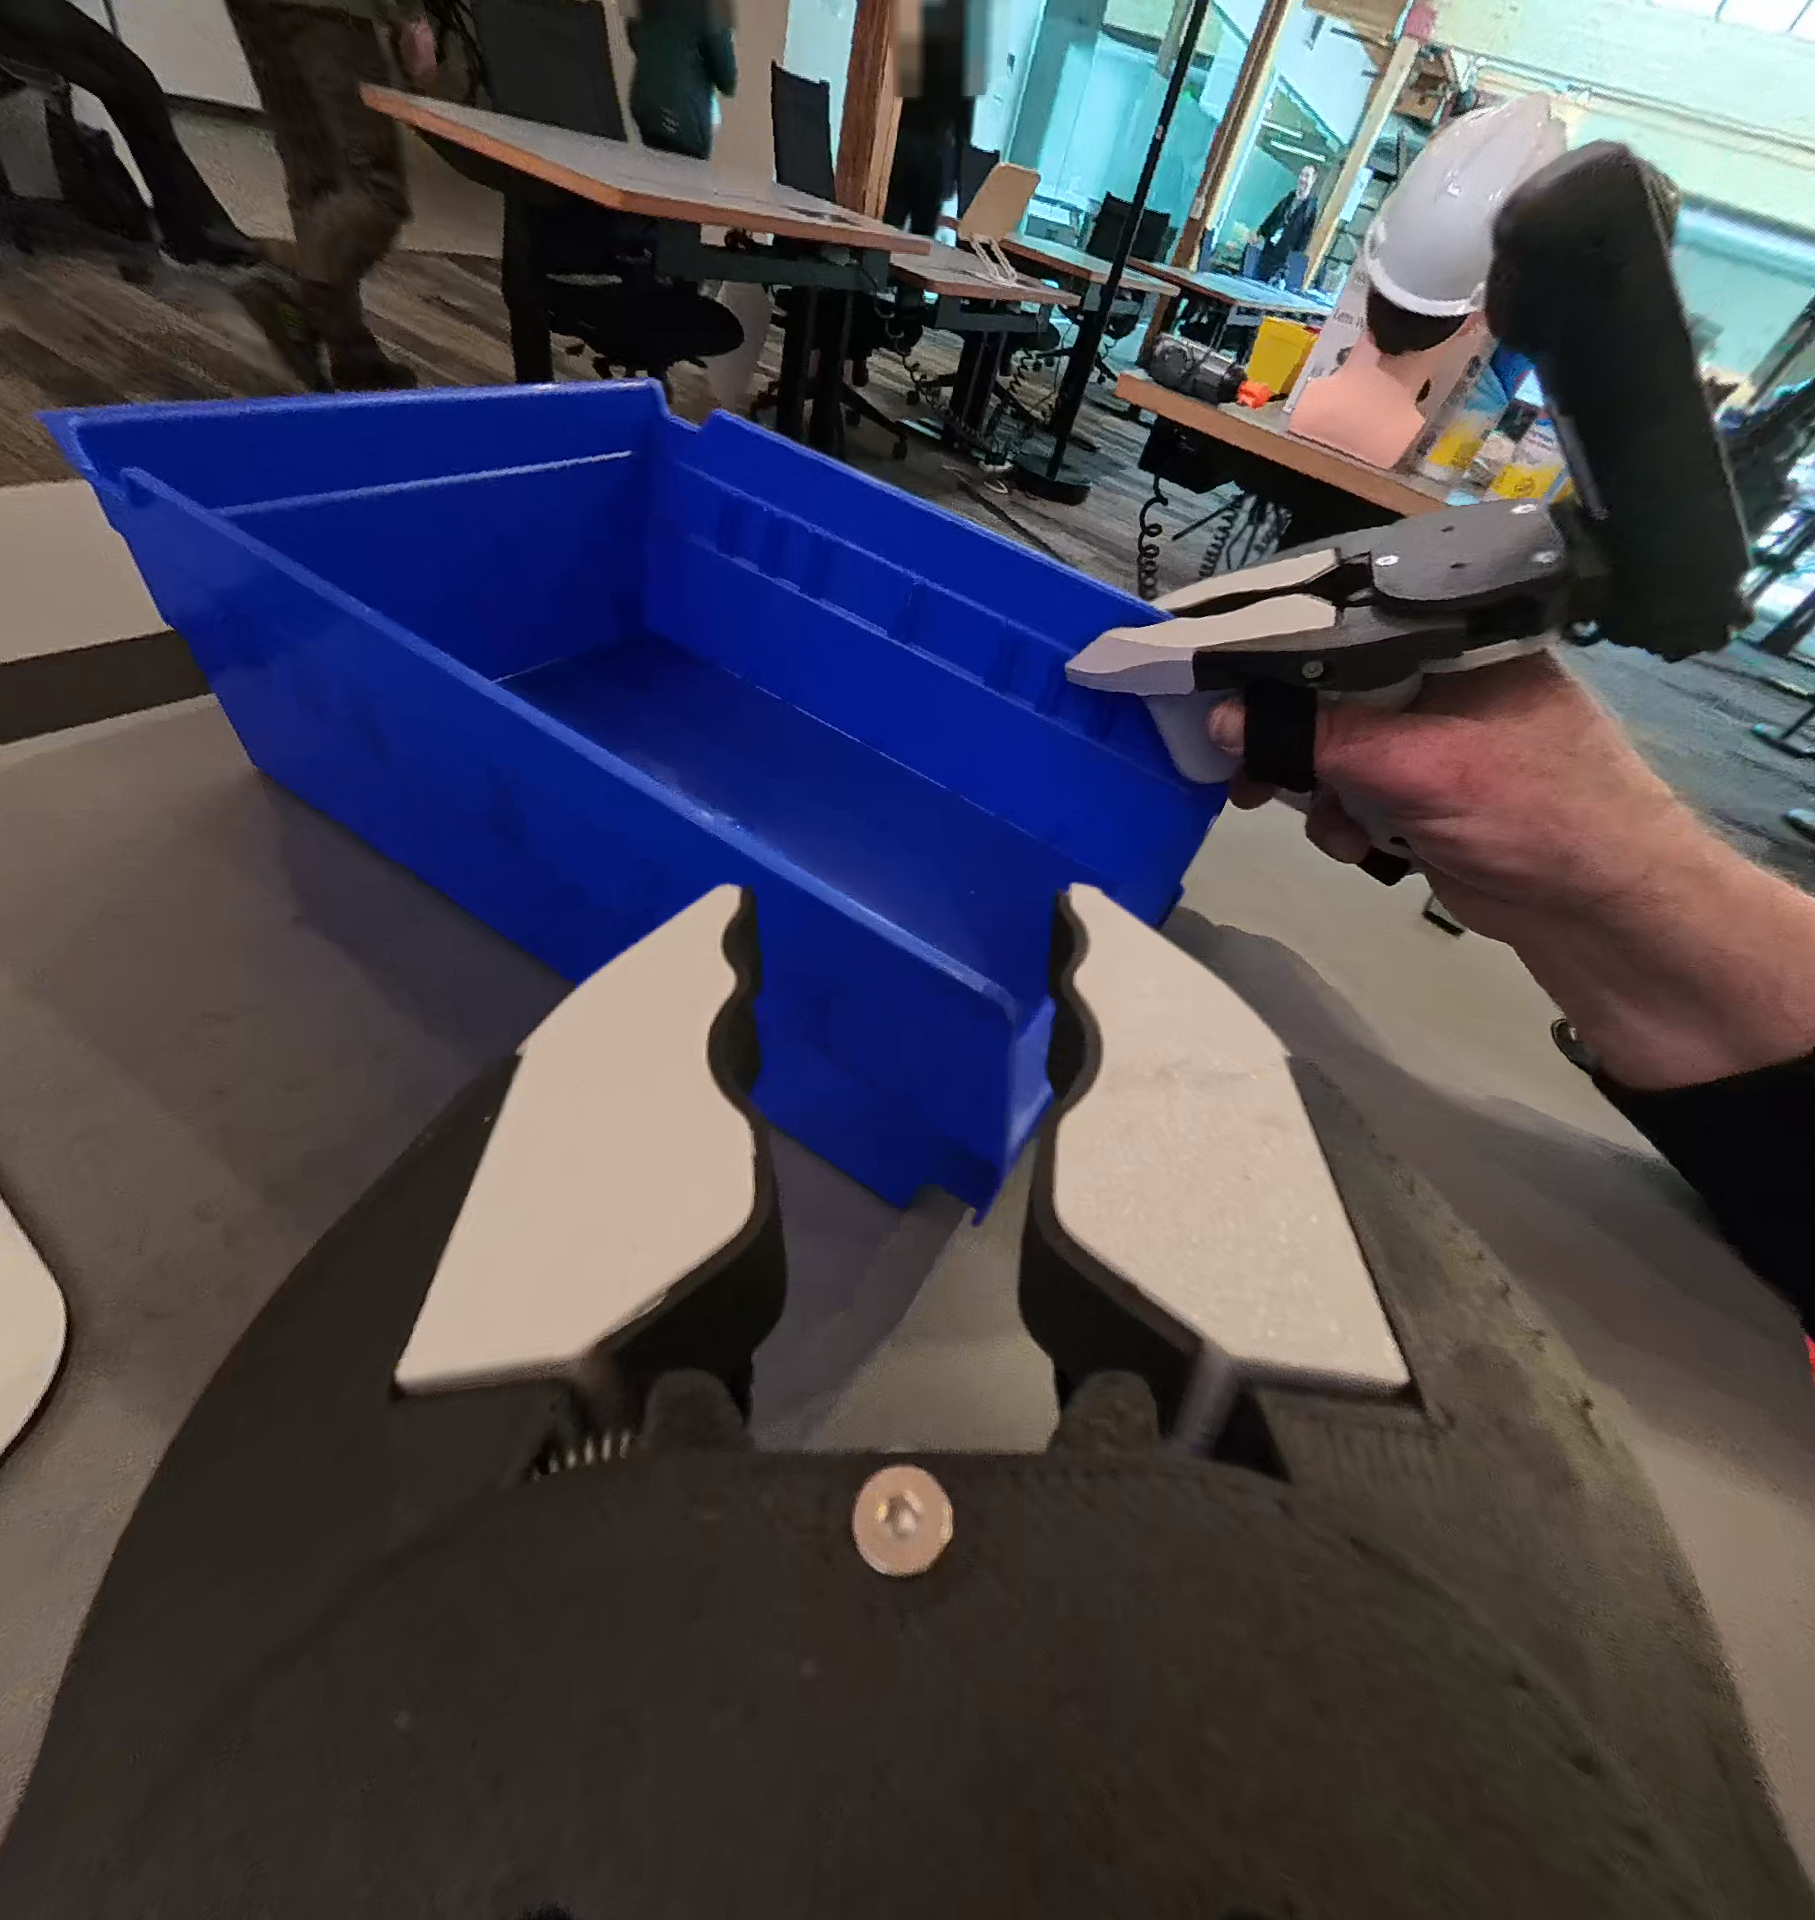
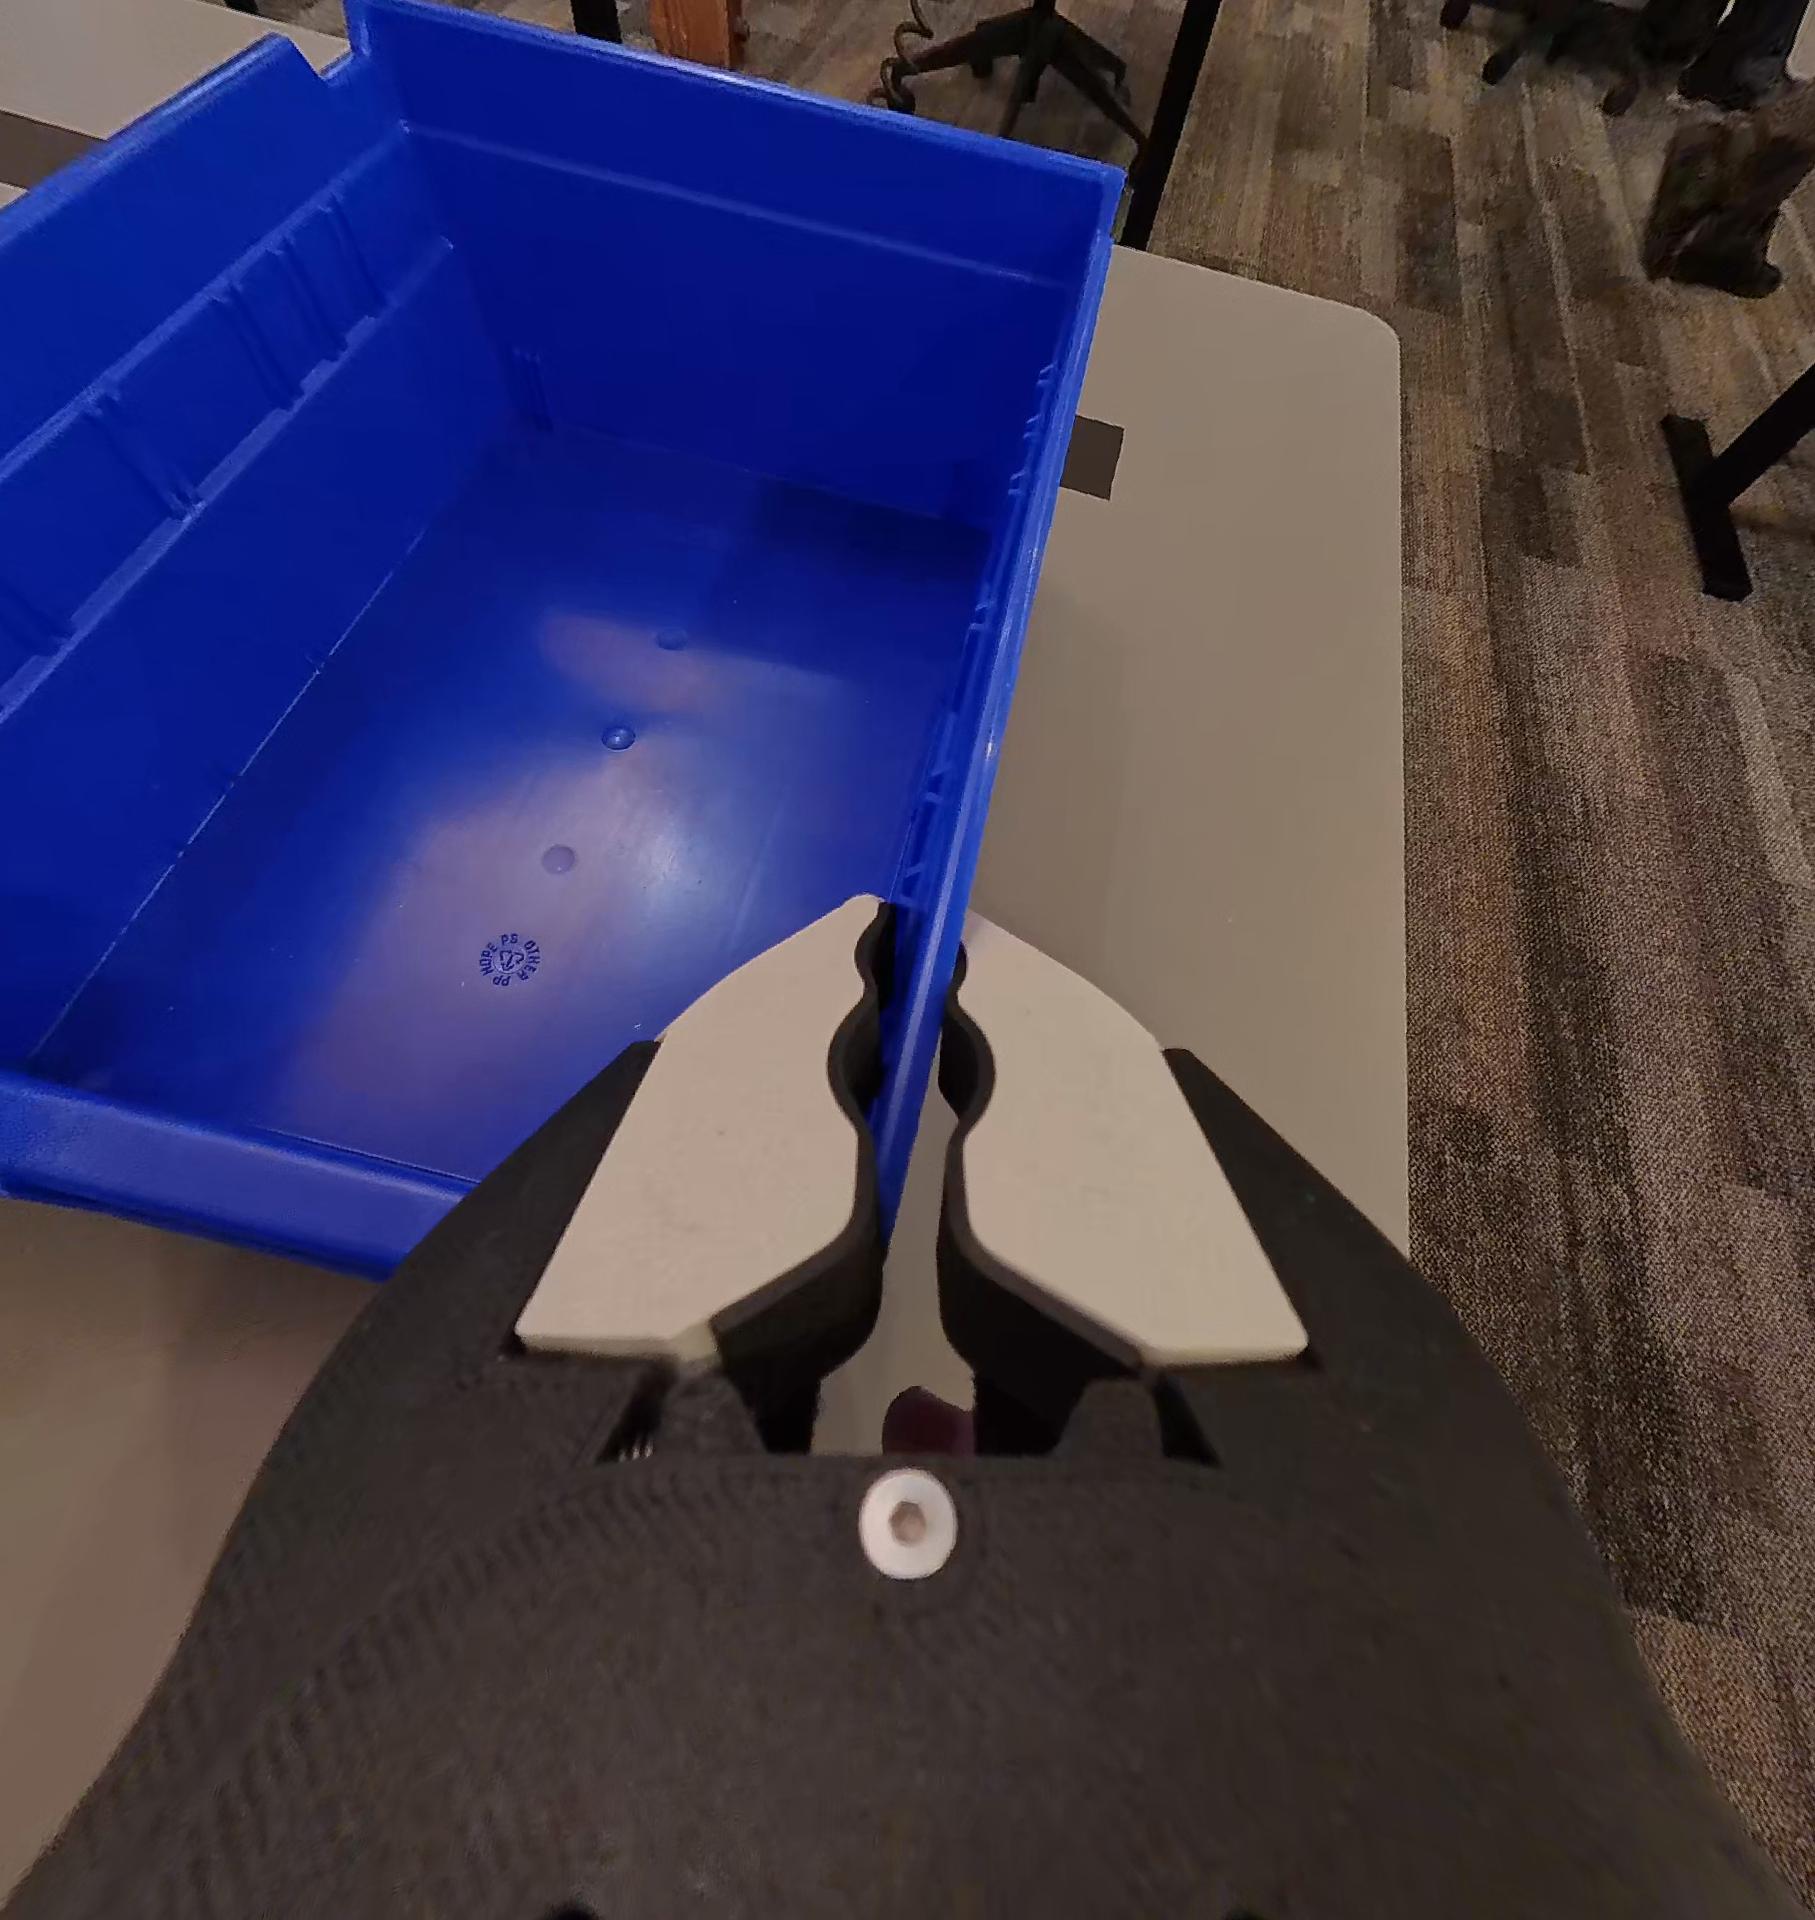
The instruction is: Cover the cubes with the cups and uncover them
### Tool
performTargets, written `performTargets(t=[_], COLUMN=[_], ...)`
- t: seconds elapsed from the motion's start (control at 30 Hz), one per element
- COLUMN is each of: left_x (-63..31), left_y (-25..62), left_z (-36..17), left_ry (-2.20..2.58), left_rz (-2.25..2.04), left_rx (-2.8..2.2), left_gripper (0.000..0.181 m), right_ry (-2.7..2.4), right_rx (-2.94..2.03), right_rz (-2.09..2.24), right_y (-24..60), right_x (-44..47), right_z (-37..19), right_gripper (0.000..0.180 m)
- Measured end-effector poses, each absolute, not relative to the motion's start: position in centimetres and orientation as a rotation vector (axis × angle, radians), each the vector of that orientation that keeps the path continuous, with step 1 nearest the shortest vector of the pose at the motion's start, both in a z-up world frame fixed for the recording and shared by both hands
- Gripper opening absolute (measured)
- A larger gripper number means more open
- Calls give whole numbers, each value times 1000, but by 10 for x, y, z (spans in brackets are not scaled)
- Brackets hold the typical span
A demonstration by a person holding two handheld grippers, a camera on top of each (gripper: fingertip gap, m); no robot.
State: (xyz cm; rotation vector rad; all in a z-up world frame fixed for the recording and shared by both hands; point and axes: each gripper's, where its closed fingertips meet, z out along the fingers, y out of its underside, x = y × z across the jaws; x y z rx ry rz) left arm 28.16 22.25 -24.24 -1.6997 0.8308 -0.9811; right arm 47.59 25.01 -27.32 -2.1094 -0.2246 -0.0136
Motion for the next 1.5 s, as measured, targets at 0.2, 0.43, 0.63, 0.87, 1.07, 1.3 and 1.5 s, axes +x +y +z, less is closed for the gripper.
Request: performTargets(t=[0.2,0.43,0.63,0.87,1.07,1.3,1.5], left_x=[288,288,288,295,296,299,301], left_y=[206,218,230,258,281,307,312], left_z=[-262,-276,-276,-276,-277,-277,-277], left_ry=[824,750,715,668,631,648,647], left_rz=[-826,-690,-648,-612,-590,-600,-602], left_rx=[-1762,-1810,-1814,-1829,-1835,-1850,-1835], left_gripper=[55,25,22,20,19,18,18], right_ry=[-217,-219,-218,-213,-218,-191,-189], right_rx=[-2104,-2105,-2105,-2119,-2122,-2120,-2119], right_rz=[-13,-18,-21,-24,-22,-39,-39], right_y=[250,251,262,288,312,330,335], right_x=[475,475,476,483,484,488,489], right_z=[-273,-273,-274,-274,-274,-274,-274], right_gripper=[5,5,5,5,5,5,5])
